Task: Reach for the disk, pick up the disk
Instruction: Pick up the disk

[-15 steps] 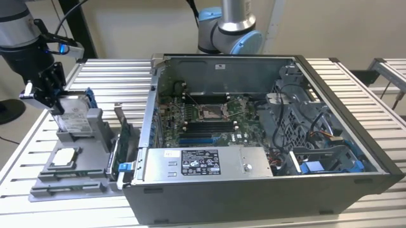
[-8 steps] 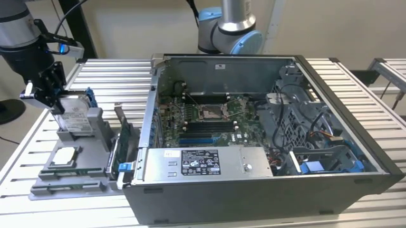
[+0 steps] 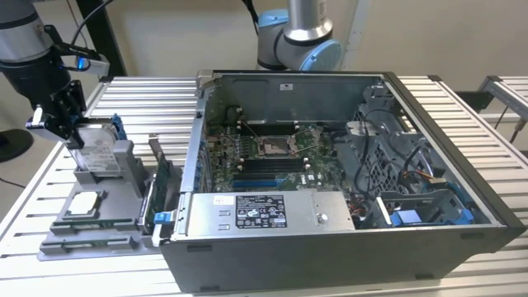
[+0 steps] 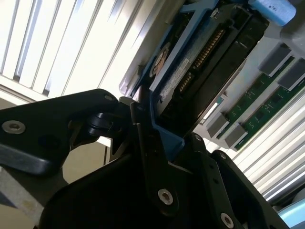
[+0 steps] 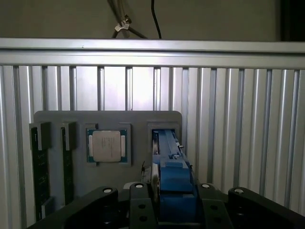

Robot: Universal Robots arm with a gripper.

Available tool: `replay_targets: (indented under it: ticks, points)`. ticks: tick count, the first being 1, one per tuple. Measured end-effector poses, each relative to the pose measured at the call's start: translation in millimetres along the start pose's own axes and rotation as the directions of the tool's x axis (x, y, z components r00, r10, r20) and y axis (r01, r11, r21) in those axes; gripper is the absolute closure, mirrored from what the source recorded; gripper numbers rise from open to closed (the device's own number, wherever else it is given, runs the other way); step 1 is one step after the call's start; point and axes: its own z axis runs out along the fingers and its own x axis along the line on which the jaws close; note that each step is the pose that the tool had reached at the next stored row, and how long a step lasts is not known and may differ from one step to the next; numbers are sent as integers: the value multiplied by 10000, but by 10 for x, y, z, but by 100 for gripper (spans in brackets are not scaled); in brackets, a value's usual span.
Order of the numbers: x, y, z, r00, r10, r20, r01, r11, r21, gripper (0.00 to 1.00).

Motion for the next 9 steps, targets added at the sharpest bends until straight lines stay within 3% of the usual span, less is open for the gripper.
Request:
replay_targets:
  ticks: [2,3,4,5,6,9]
  points:
    - [-1,0,0,10000,2,-30,-2,10000,1,100]
    - [1,0,-1,9999,0,-152,0,10000,-3,100]
    - [1,0,0,9998,-2,-175,1,10000,-1,100]
    - [2,0,-1,9999,-3,-135,3,10000,-3,100]
    - [1,1,-2,10000,0,-47,0,10000,-3,100]
    - [0,0,-19,10000,1,-9,-1,10000,-5,100]
